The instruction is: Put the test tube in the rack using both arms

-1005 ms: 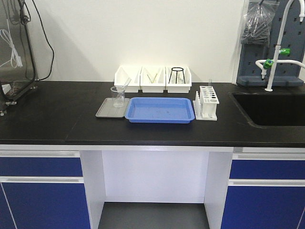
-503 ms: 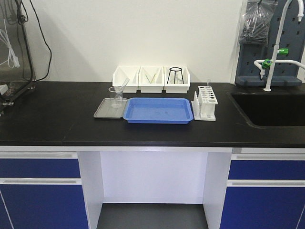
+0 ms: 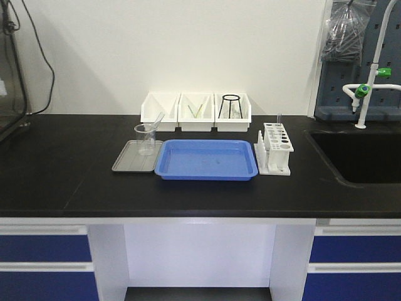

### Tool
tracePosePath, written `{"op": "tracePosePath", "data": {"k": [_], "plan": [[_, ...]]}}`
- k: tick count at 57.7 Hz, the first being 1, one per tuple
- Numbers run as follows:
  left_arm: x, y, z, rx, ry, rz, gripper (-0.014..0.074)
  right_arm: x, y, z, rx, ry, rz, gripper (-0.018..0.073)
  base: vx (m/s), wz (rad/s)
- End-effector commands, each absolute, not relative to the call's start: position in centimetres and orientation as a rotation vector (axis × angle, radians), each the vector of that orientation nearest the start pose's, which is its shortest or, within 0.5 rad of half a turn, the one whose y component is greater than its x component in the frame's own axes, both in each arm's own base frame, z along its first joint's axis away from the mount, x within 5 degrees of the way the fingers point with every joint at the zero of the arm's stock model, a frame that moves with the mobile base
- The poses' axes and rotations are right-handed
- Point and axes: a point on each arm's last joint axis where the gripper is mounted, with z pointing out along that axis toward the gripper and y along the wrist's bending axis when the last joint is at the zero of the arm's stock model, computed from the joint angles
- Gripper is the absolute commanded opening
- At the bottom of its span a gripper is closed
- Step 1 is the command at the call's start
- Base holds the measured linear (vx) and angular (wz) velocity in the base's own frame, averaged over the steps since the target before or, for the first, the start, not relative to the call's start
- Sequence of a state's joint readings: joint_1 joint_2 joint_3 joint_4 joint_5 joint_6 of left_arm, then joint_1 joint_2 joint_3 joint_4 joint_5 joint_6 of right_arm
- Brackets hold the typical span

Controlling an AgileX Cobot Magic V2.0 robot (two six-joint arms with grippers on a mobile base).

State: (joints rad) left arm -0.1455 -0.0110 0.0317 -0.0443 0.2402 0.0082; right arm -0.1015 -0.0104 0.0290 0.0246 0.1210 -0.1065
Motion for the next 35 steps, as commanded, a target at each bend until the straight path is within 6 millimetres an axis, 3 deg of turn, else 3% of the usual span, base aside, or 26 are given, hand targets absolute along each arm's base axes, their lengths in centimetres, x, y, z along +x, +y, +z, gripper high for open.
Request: {"op": "tracePosePath", "data": {"k": [1, 35], "plan": [[5.37, -0.85, 19.94, 0.084, 1.622, -0.155, -0.0007, 5.67, -0.59, 19.41, 0.007, 1.555, -0.156, -0.0011, 0.35, -0.09], [5.37, -0.85, 19.94, 0.084, 1.622, -0.155, -0.0007, 5.67, -0.59, 19.41, 0.007, 1.555, -0.156, -0.0011, 0.45, -0.06]]}}
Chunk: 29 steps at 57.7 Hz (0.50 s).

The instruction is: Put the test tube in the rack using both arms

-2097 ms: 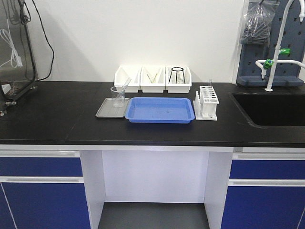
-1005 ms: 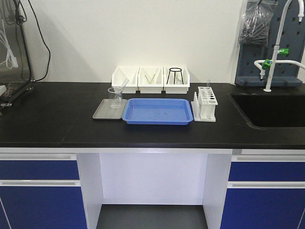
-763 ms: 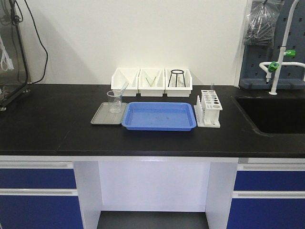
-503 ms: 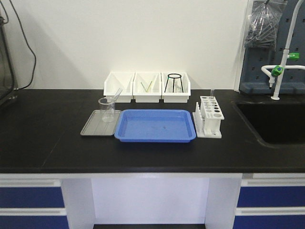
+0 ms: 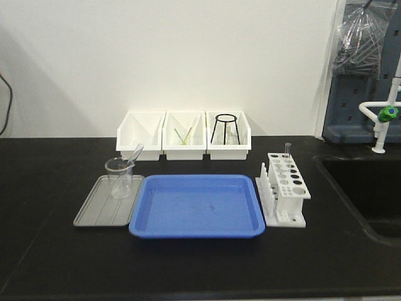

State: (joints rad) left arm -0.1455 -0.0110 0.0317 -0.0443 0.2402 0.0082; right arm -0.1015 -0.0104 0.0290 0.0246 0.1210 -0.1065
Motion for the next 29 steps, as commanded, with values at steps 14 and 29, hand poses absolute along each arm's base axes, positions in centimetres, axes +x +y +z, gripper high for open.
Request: {"op": "tracePosePath", "data": {"k": [14, 29], "plan": [[5.37, -0.85, 19.94, 0.084, 1.622, -0.155, -0.0007, 5.67, -0.59, 19.41, 0.007, 1.555, -0.156, -0.0011, 0.43, -0.03], [5.37, -0.85, 19.94, 0.084, 1.622, -0.155, -0.0007, 5.67, -0.59, 19.41, 0.007, 1.555, -0.156, -0.0011, 0.42, 0.06]]}}
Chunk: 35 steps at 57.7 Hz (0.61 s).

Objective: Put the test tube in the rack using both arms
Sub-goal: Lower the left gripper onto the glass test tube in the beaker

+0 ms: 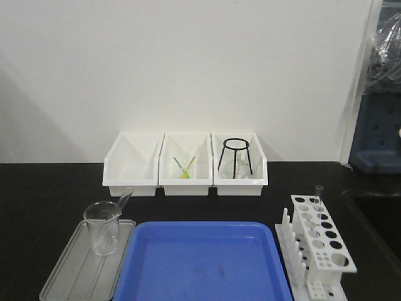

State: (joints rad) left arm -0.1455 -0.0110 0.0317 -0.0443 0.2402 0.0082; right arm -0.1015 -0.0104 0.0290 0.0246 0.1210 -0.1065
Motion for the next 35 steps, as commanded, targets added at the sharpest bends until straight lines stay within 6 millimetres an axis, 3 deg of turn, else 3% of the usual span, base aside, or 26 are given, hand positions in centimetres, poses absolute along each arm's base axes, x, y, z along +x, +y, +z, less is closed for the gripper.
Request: {"op": "tracePosePath", "data": {"k": [1, 20, 35], "plan": [[5.37, -0.85, 19.94, 0.084, 1.622, -0.155, -0.0007, 5.67, -0.59, 19.41, 0.007, 1.555, -0.156, -0.0011, 0.41, 0.07], [5.37, -0.85, 19.94, 0.084, 1.622, -0.155, -0.0007, 5.67, -0.59, 19.41, 0.007, 1.555, -0.156, -0.0011, 0.34, 0.05], [5.37, -0.85, 19.94, 0.084, 1.622, -0.155, -0.0007, 5.67, -0.59, 19.41, 0.007, 1.555, -0.156, -0.0011, 0.12, -0.01]]}}
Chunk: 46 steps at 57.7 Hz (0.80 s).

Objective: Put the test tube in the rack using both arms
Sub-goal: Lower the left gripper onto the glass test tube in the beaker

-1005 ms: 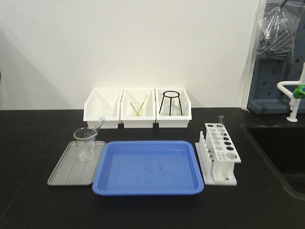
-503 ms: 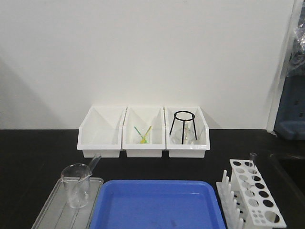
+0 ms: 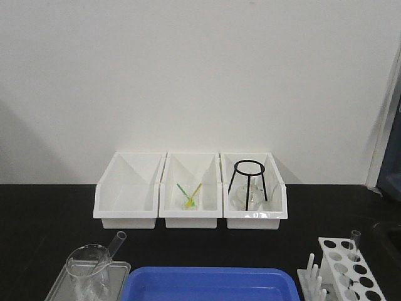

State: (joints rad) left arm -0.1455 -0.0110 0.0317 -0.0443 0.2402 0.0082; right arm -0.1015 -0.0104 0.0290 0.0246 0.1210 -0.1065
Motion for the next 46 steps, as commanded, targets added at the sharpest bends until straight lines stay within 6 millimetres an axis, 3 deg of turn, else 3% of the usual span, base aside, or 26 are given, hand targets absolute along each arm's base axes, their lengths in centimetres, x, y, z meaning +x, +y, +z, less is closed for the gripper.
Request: {"op": "tracePosePath", "data": {"k": [1, 31, 41, 46], "plan": [[5.4, -0.9, 19.9, 0.084, 1.622, -0.155, -0.0007, 5.7, -0.6, 19.4, 0.007, 1.555, -0.156, -0.0011, 0.02, -0.01], [5.4, -0.8, 20.0, 0.152, 1.611, -0.077, -0.0007, 5.7, -0.6, 19.6, 0.008, 1.536, -0.157, -0.0011, 0.0, 0.0], [5.3, -0.8, 21.4, 0.187, 1.456, -0.026, -0.0007, 5.6, -0.6, 20.0, 0.009, 1.491, -0.159, -0.0011, 0.0, 0.0], [4.9, -0.7, 23.5, 0.119, 1.289, -0.089, -0.0007, 5.5, -0.6, 21.0, 0.013, 1.387, -0.162, -0.0011, 0.0, 0.0]]}}
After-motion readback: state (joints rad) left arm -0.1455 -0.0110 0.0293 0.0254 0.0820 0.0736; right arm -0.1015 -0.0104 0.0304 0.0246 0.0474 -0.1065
